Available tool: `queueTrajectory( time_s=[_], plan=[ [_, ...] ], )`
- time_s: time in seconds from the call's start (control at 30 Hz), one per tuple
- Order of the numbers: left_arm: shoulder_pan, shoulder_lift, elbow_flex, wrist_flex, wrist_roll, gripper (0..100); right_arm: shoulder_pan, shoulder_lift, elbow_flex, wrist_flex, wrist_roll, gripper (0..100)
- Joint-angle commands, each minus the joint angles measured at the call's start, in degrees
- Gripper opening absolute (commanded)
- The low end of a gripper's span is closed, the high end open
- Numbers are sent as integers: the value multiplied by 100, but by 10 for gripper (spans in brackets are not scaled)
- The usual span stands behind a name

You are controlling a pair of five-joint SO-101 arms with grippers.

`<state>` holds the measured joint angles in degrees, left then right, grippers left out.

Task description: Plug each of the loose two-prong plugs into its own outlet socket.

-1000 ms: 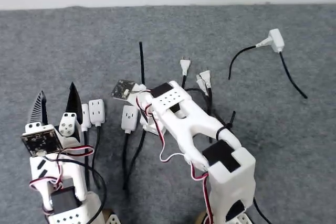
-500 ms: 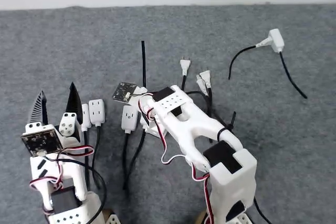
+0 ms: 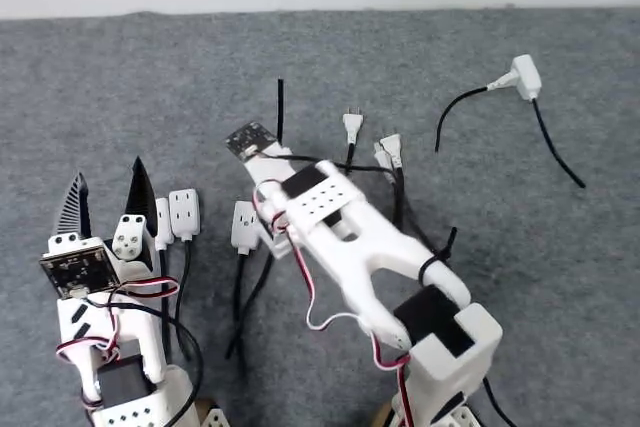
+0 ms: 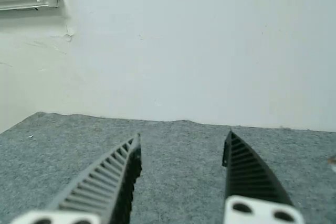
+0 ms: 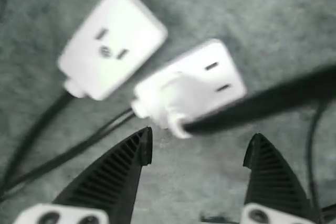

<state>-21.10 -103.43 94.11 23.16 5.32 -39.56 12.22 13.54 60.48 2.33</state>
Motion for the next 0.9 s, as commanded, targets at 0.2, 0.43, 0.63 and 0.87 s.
queueTrajectory(
  time_s=[0.2,0.43,0.63,0.87],
  plan=[
    [53,-105,-31,-114,-70,243,-57,-259,62,-549,-1029,279],
    [18,-105,-40,-114,-70,243,-31,215,70,-1323,-1653,278],
    [35,-105,-40,-114,-62,243,-40,637,53,-1807,-1978,277],
    [44,-105,-40,-114,-62,243,-31,989,-26,-2026,-1969,275]
  ],
)
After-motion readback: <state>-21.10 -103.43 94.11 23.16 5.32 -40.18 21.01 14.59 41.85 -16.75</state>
